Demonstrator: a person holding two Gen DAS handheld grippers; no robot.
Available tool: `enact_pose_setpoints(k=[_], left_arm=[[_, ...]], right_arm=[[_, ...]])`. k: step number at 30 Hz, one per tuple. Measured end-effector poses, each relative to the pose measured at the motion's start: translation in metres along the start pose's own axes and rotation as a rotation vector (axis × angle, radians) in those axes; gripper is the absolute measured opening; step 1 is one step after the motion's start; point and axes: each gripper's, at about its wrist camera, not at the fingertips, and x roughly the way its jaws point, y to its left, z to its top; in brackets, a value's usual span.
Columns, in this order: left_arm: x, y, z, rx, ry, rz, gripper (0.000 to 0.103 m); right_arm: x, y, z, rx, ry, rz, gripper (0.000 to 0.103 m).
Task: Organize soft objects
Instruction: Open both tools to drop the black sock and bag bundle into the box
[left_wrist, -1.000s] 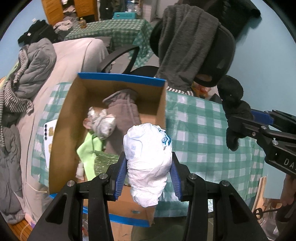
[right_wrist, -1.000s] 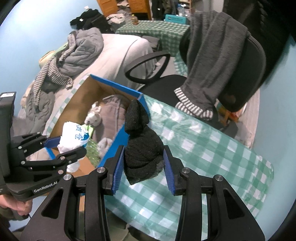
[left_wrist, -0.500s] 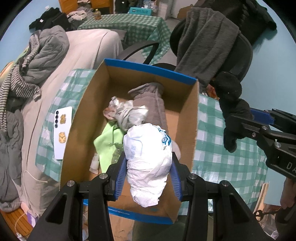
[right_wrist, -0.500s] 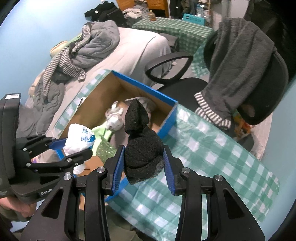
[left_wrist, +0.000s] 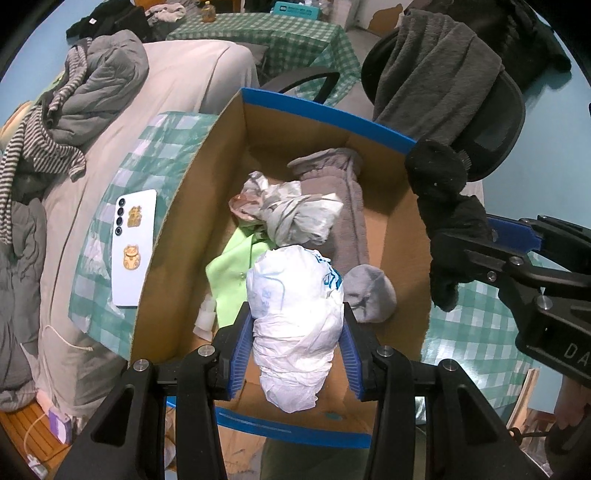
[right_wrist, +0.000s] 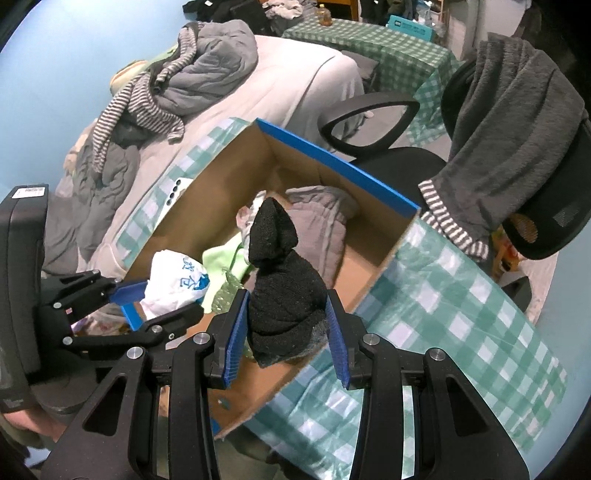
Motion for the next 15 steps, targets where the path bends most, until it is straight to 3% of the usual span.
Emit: enact_pose_setpoints(k=[8, 15], left_arm=[[0.002, 0.012, 0.001, 0.004, 0.012, 0.002, 0.046], [0.001, 0.017, 0.002, 0.014, 0.018, 0.001, 0.052]], right_arm=[[0.005, 0.011, 0.005, 0.005, 0.006, -0.003, 0.04], [0.007, 0.013, 0.006, 0.027, 0.007, -0.016, 0.046]])
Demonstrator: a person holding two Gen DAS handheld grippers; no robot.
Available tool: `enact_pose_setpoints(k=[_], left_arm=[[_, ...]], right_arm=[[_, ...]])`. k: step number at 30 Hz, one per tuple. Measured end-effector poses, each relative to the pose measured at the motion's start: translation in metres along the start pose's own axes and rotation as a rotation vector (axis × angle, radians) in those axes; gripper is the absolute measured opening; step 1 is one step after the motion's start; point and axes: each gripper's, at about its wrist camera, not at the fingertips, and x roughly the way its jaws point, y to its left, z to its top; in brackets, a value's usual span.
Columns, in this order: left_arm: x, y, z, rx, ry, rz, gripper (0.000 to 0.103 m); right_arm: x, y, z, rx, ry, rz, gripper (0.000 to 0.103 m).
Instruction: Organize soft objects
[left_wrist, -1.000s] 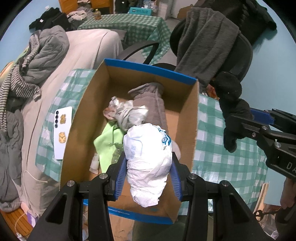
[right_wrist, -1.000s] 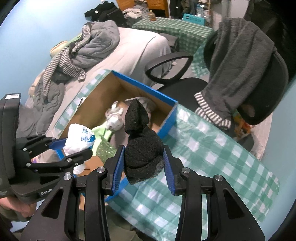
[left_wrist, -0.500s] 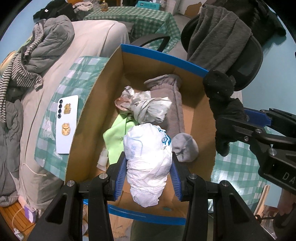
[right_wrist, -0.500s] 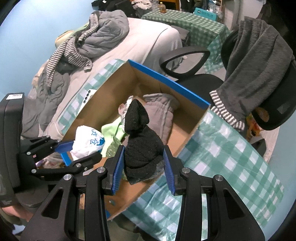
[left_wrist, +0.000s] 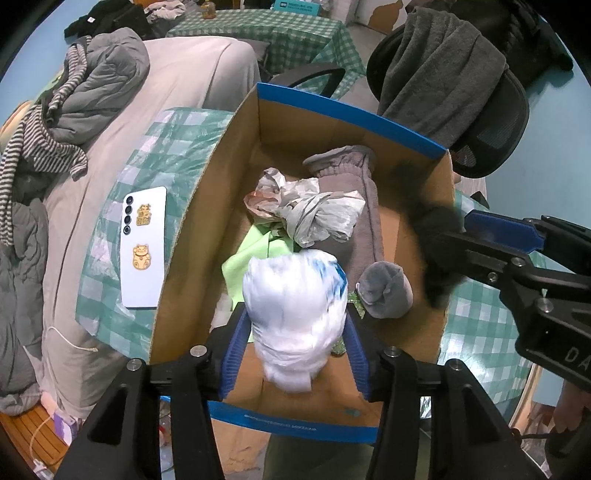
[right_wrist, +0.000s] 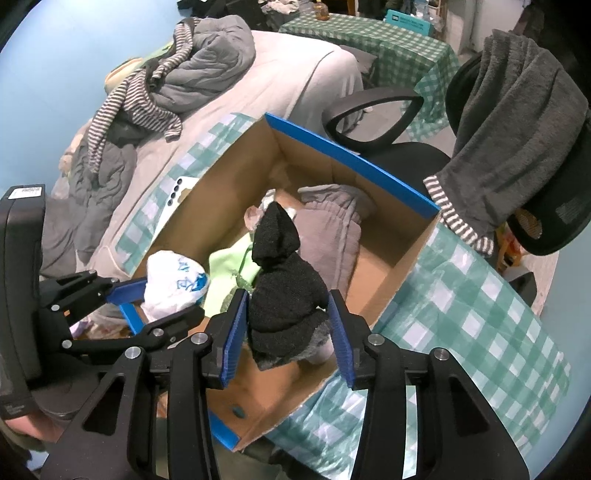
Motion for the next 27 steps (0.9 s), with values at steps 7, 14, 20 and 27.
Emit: enact_pose_setpoints(k=[7, 14, 20, 27], left_arm=[[-0.011, -0.004, 0.001, 0.036, -0.019, 0.002, 0.068], [-0.038, -0.01, 0.003, 0.058, -0.07, 0.019, 0.081], [-0.061, -0.016, 0.004, 0.049, -0.104, 0.025, 0.081], [-0.089, -0.026, 0.004, 0.046, -0.143, 0.015, 0.081]], right_arm=[[-0.014, -0.002, 0.0, 0.024, -0.035, -0.02, 0.062], [-0.038, -0.009, -0.001, 0.057, -0.068, -0.043, 0.068], [-0.065, -0.014, -0.002, 0.074, -0.114, -0.071, 0.068], [-0.107, -0.019, -0.006, 0.091, -0.2, -0.112, 0.07]])
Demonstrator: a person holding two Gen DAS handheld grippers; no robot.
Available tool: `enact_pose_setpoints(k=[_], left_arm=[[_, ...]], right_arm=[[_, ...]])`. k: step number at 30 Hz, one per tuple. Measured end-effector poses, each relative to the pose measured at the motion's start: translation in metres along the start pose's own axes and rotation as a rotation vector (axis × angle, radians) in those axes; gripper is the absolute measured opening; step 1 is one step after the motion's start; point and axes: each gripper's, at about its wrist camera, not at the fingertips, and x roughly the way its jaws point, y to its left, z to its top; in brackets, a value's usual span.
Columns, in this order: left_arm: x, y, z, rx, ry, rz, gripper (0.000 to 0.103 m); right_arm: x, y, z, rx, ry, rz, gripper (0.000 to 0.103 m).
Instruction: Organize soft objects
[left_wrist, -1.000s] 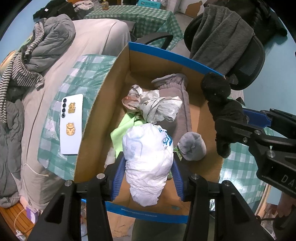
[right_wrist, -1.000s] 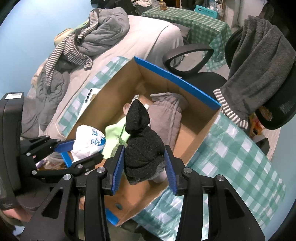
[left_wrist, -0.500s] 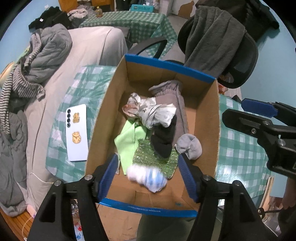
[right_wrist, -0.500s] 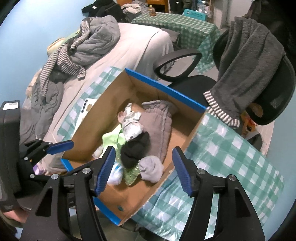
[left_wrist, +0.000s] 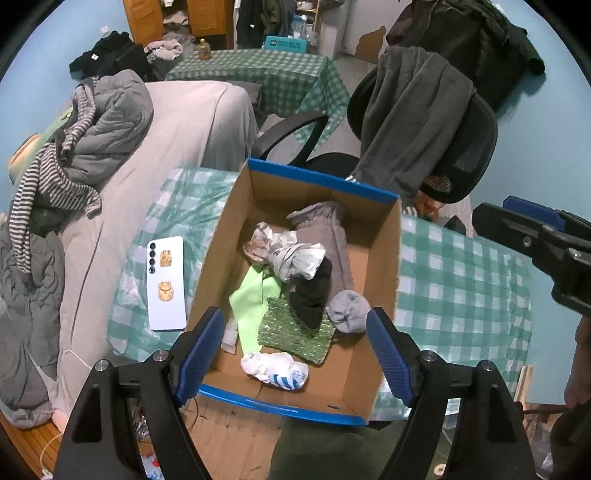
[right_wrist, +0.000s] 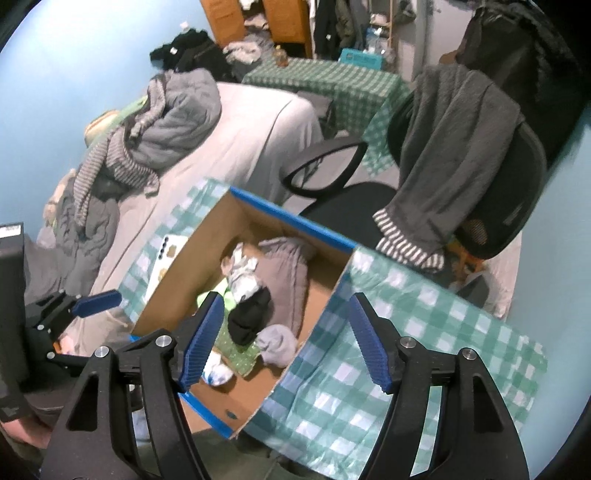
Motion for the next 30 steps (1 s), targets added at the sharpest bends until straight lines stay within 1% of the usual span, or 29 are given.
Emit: enact_pose_setpoints(k=[2, 6, 12, 19, 30], left_arm=[[-0.009, -0.002, 0.002, -0.001, -0.013, -0.008, 0.081], [-0.027, -0.007, 0.006, -0.011, -0.053, -0.004, 0.086], [-0.043, -0.013, 0.01, -0.023, -0.084, 0.004, 0.086], [-0.051, -0.027, 0.009, 0.013, -0.095, 0.061, 0.086], [-0.055, -0.046, 0.01, 0.036, -0.087, 0.049, 0.086]], right_arm=[[-0.009, -0.003, 0.002, 0.006, -0.017, -0.011, 0.07], [-0.028, -0.01, 0.002, 0.019, -0.058, -0.034, 0.07], [-0.049, -0.018, 0.0, 0.038, -0.099, -0.051, 0.07], [-0.059, -0.028, -0.006, 0.063, -0.125, -0.073, 0.07], [-0.062, -0.041, -0.01, 0.097, -0.126, -0.077, 0.07]])
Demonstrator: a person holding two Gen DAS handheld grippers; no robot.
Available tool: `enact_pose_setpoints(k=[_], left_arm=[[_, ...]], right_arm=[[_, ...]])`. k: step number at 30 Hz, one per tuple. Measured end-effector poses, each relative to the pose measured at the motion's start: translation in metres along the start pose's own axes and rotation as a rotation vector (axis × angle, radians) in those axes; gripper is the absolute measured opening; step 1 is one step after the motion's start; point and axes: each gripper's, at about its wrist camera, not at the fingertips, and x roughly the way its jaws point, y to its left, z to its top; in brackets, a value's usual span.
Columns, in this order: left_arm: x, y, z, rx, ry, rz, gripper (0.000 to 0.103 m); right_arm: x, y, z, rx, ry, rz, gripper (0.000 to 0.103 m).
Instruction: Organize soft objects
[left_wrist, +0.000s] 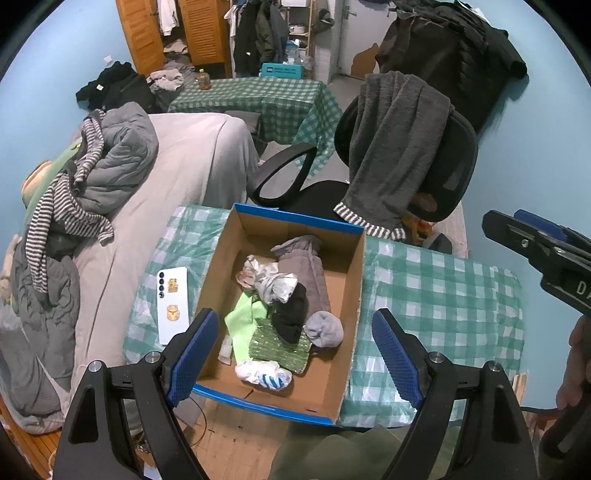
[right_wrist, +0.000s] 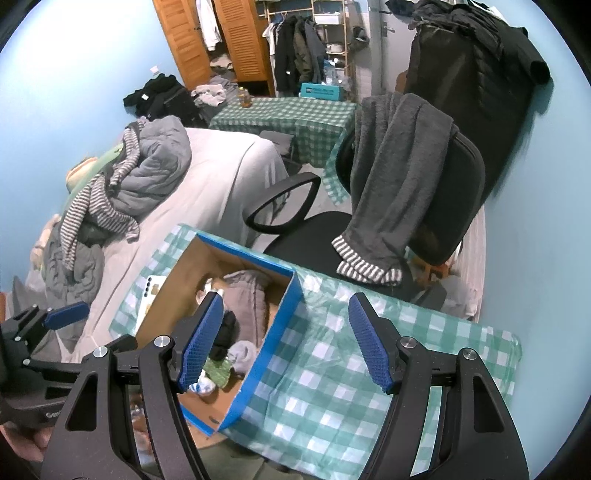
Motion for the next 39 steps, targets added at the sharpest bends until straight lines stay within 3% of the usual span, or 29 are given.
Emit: enact_pose_setpoints(k=[39], left_arm=[[-0.001, -0.015, 0.0, -0.024, 0.018, -0.006, 0.086]], right_arm=[[0.0, 0.001, -0.002, -0.007, 0.011, 0.012, 0.07]])
